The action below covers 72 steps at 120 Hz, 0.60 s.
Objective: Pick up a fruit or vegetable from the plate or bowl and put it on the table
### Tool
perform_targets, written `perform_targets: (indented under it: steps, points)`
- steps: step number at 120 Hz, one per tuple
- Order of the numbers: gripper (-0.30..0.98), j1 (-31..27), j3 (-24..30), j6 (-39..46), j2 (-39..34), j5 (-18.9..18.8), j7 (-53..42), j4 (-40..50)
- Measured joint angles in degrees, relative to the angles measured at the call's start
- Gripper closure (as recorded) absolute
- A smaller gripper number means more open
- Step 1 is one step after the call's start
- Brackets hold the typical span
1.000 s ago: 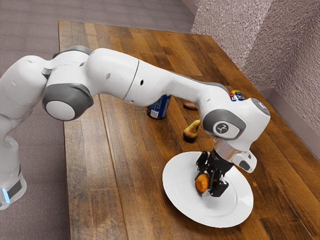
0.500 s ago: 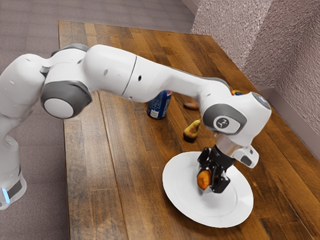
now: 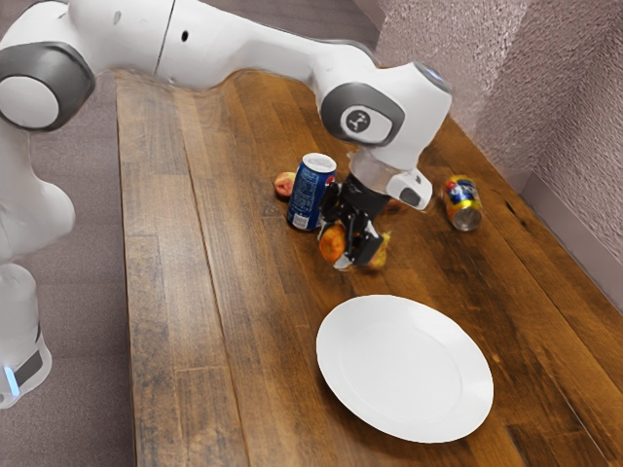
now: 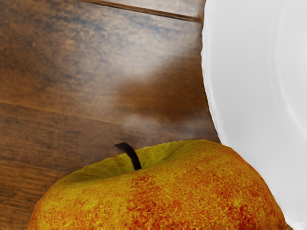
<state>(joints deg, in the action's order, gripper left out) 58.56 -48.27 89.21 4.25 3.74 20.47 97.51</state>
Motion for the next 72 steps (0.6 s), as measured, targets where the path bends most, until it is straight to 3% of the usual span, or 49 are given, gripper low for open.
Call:
perform_targets:
  steps: [11, 25, 58, 72]
  points:
    - [0.26, -0.1, -0.1, 0.9, -9.5, -6.5, 2.8, 7.4]
    - [0.26, -0.4, -0.1, 2.0, -12.0, -10.8, 6.0, 11.0]
    - [0.25, -0.2, -0.5, 3.5, -12.3, -13.3, 11.6, 12.4]
    - [0.12, -0.2, -0.7, 3.7, -12.1, -13.5, 13.6, 12.4]
